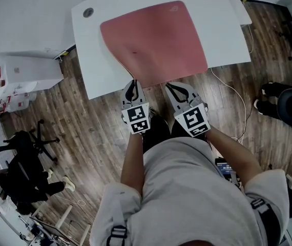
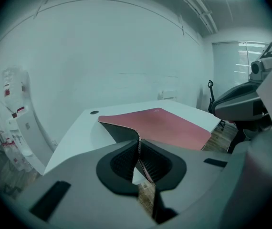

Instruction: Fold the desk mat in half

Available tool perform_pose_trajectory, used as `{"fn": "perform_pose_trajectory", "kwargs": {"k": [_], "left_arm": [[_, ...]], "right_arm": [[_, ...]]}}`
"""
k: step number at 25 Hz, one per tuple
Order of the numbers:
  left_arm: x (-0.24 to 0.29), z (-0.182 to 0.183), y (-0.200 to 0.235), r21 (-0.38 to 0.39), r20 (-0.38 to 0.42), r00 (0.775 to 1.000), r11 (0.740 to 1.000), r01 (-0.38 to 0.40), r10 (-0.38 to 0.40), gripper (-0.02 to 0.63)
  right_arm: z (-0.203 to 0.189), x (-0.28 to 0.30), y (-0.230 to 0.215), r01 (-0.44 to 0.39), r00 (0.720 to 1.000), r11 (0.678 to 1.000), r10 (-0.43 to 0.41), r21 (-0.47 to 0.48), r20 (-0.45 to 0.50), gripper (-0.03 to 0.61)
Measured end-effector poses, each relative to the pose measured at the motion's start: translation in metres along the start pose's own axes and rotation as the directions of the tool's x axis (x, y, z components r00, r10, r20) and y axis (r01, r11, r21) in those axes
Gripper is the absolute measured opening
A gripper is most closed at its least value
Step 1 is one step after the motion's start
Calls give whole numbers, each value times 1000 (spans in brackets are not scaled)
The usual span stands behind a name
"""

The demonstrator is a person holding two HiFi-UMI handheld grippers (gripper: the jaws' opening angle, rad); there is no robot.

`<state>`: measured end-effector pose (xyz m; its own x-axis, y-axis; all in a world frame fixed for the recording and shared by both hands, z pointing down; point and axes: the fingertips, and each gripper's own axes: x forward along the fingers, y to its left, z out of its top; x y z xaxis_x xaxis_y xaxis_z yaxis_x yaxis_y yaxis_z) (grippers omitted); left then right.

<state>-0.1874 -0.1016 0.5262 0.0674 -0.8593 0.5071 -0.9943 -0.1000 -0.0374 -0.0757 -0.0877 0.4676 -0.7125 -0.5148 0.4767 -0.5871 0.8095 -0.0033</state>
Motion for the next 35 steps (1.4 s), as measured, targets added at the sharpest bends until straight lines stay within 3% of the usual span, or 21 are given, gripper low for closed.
{"fn": "perform_pose_trajectory", "kwargs": {"k": [13,35], "left_arm": [[12,20,-34,107,-16,1000,994,23,-21,28],[28,36,-69,135,-47,999,990,31,-25,28]], "right_arm": [[-3,-14,-31,8,1000,1000,-8,12,18,40],[-20,-36,-78,28,999,998,-30,52,28,40]]}}
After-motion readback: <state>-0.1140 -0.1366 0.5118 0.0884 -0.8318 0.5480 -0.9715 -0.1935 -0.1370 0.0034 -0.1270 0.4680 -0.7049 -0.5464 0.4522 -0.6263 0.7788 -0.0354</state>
